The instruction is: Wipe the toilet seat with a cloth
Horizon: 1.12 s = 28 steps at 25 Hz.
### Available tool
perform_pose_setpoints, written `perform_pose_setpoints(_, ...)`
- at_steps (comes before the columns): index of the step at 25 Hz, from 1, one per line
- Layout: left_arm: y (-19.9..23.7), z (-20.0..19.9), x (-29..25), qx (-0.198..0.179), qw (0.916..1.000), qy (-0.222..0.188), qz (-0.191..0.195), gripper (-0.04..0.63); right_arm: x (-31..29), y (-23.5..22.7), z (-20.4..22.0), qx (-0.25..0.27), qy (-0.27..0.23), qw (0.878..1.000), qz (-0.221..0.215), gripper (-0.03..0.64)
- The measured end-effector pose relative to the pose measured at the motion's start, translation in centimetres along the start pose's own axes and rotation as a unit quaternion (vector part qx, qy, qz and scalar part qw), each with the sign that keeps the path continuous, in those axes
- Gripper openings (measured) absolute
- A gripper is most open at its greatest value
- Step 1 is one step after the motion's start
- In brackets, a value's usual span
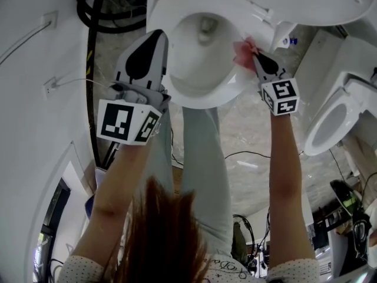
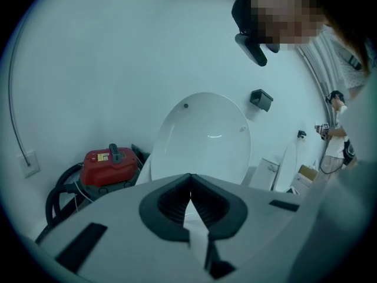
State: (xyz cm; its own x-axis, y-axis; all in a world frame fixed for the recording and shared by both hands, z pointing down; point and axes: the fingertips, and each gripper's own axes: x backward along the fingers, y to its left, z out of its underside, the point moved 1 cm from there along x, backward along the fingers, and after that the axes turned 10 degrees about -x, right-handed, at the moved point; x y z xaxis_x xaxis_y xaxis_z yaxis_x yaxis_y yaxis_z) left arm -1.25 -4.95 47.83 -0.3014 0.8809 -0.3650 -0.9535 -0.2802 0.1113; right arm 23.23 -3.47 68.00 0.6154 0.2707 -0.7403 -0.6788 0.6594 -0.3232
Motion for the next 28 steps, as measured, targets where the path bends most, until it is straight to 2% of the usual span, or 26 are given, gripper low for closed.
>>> perform_pose_setpoints(9, 0.1, 0.0, 0.9, 0.000, 1.0000, -0.001, -0.003, -0.005, 0.2, 1.0, 1.0, 0.043, 0.008, 0.997, 0.063, 0.026)
perform_pose_setpoints(18, 0.4, 0.0, 1.4, 0.001, 1.0000, 0.000, -0.005, -0.005, 0.5, 2.5, 2.6, 0.065, 0.041, 0.994, 0.084, 0.026)
perform_pose_setpoints(23, 0.4, 0.1, 1.2, 0.001, 1.0000, 0.000, -0.005, -0.005, 0.8, 3.3, 3.5, 0.049, 0.047, 0.995, 0.078, 0.026)
perform_pose_setpoints(28, 0.3, 0.1, 1.2, 0.001, 1.0000, -0.001, -0.007, -0.005, 1.0, 4.0, 4.4, 0.060, 0.051, 0.994, 0.071, 0.026)
